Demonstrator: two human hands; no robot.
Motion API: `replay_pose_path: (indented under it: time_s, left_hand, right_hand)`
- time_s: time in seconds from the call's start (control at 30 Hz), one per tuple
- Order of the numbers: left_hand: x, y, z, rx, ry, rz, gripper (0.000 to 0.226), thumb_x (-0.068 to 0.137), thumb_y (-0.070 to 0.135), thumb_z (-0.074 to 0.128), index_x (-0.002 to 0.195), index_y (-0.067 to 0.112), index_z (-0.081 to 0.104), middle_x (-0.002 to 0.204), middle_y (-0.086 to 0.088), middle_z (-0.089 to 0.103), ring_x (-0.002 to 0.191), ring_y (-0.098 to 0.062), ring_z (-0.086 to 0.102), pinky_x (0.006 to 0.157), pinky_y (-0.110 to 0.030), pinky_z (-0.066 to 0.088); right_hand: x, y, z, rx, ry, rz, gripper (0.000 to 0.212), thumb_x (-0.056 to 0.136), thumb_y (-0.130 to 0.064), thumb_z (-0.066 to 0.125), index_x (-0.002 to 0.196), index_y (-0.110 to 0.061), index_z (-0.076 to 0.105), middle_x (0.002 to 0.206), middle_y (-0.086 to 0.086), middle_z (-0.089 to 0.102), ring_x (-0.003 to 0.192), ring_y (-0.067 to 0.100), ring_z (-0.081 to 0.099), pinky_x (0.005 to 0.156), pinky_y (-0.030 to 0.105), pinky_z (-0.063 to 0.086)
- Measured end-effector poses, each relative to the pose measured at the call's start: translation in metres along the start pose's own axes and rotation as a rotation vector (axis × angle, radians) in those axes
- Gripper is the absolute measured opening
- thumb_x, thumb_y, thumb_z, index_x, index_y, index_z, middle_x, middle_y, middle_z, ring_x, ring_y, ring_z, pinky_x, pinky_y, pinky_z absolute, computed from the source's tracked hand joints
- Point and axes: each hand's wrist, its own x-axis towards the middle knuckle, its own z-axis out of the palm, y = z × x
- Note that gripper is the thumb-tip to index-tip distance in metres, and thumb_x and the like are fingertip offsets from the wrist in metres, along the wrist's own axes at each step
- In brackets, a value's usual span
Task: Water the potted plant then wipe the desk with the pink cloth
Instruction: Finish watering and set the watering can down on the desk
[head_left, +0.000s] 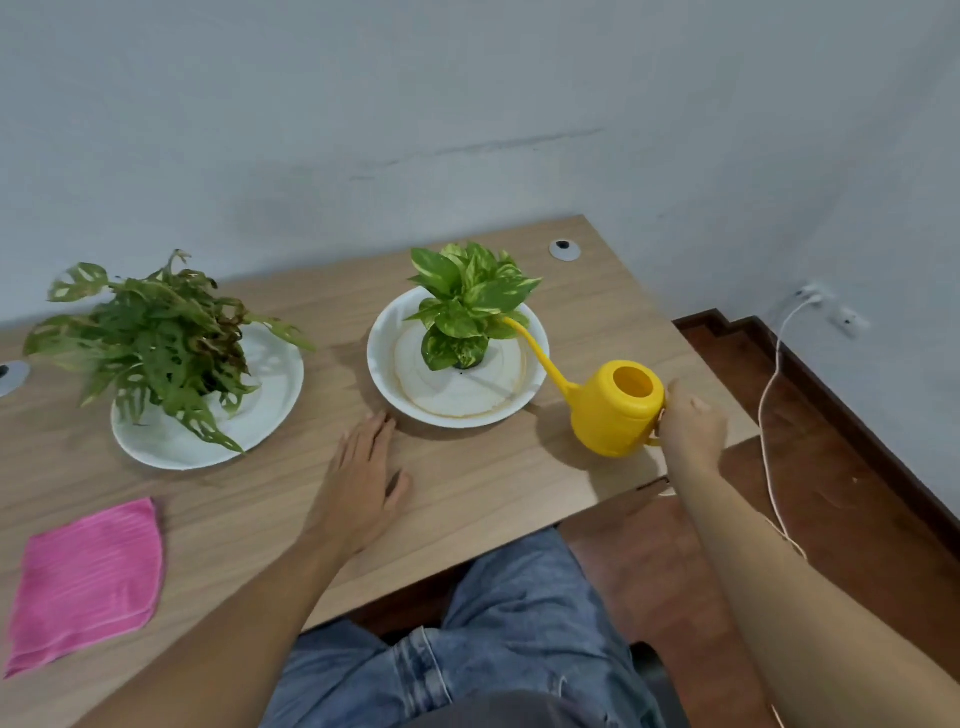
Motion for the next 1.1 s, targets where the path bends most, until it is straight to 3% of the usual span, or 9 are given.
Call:
replay_pose_path:
  time_s: [0.03, 0.13, 0.23, 0.5, 0.63, 0.77, 0.87, 0.93, 1.1]
  left_hand:
    - [0.000, 0.001, 0.003, 0.007, 0.001, -0.002, 0.081, 0.106, 0.049, 0.038, 0.174, 0.007, 0.026, 0.183, -0.013, 0.025, 0.171, -0.030, 0.021, 0.140, -0.056, 0.018]
    - [0.001, 0.002, 0.010, 0.036, 0.006, 0.010, 0.084, 0.106, 0.049, 0.036, 0.176, 0.007, 0.019, 0.185, -0.011, 0.019, 0.173, -0.029, 0.015, 0.140, -0.056, 0.013]
    - [0.001, 0.002, 0.011, 0.050, 0.009, 0.009, 0.083, 0.107, 0.049, 0.035, 0.176, 0.007, 0.018, 0.186, -0.010, 0.018, 0.174, -0.028, 0.013, 0.141, -0.054, 0.011]
    - [0.002, 0.002, 0.011, 0.060, 0.004, 0.006, 0.083, 0.107, 0.049, 0.034, 0.177, 0.008, 0.017, 0.186, -0.009, 0.017, 0.174, -0.025, 0.010, 0.141, -0.051, 0.009]
    - [0.001, 0.002, 0.013, 0.063, 0.003, 0.005, 0.081, 0.109, 0.050, 0.034, 0.177, 0.009, 0.016, 0.186, -0.009, 0.017, 0.175, -0.024, 0.009, 0.142, -0.051, 0.009]
    - [0.001, 0.002, 0.012, 0.058, 0.001, 0.002, 0.081, 0.109, 0.051, 0.033, 0.177, 0.009, 0.017, 0.187, -0.008, 0.017, 0.175, -0.023, 0.009, 0.142, -0.052, 0.010]
    - [0.000, 0.002, 0.012, 0.052, 0.001, -0.003, 0.081, 0.109, 0.051, 0.032, 0.177, 0.009, 0.017, 0.187, -0.007, 0.016, 0.175, -0.022, 0.009, 0.142, -0.051, 0.011]
    - [0.000, 0.002, 0.012, 0.048, -0.005, -0.002, 0.081, 0.110, 0.052, 0.032, 0.178, 0.011, 0.015, 0.187, -0.006, 0.014, 0.175, -0.021, 0.006, 0.142, -0.050, 0.009]
    - [0.000, -0.001, 0.009, 0.015, -0.024, 0.002, 0.082, 0.110, 0.053, 0.033, 0.179, 0.015, 0.010, 0.188, -0.001, 0.005, 0.174, -0.015, -0.003, 0.142, -0.044, 0.000]
  right_hand:
    - [0.002, 0.002, -0.002, -0.025, 0.014, -0.008, 0.041, 0.104, -0.024, 0.053, 0.073, 0.002, 0.056, 0.077, 0.031, 0.059, 0.063, 0.027, 0.047, 0.057, 0.022, 0.042]
    - [0.007, 0.009, -0.006, -0.029, 0.087, 0.007, 0.046, 0.100, -0.029, 0.049, 0.070, 0.006, 0.055, 0.073, 0.030, 0.055, 0.070, 0.034, 0.045, 0.063, 0.044, 0.032]
    - [0.012, 0.017, -0.006, -0.052, 0.085, 0.008, 0.048, 0.104, -0.027, 0.047, 0.077, 0.010, 0.060, 0.077, 0.031, 0.063, 0.076, 0.036, 0.051, 0.066, 0.040, 0.021]
    - [0.009, 0.023, 0.001, 0.040, 0.100, 0.031, 0.063, 0.111, -0.047, 0.039, 0.083, 0.000, 0.069, 0.090, 0.025, 0.072, 0.087, 0.040, 0.063, 0.080, 0.045, 0.046]
    - [0.012, 0.024, 0.001, 0.029, 0.048, 0.032, 0.056, 0.112, -0.038, 0.040, 0.081, 0.001, 0.066, 0.090, 0.024, 0.070, 0.090, 0.041, 0.061, 0.083, 0.048, 0.046]
    - [0.012, 0.024, -0.004, -0.059, 0.000, -0.016, 0.043, 0.109, -0.030, 0.041, 0.072, -0.011, 0.054, 0.082, 0.014, 0.061, 0.091, 0.039, 0.057, 0.079, 0.046, 0.040]
    - [0.010, 0.023, -0.003, -0.052, 0.038, -0.011, 0.030, 0.108, -0.032, 0.041, 0.097, -0.010, 0.059, 0.100, 0.014, 0.063, 0.105, 0.039, 0.058, 0.087, 0.047, 0.044]
    - [0.010, 0.022, -0.001, -0.053, 0.092, -0.040, 0.026, 0.103, -0.034, 0.043, 0.111, -0.012, 0.056, 0.119, 0.015, 0.063, 0.123, 0.043, 0.056, 0.101, 0.056, 0.049]
    - [0.005, 0.013, -0.007, -0.195, 0.090, -0.332, 0.034, 0.107, -0.021, 0.053, 0.139, -0.013, 0.058, 0.149, 0.013, 0.057, 0.146, 0.039, 0.042, 0.118, 0.061, 0.040]
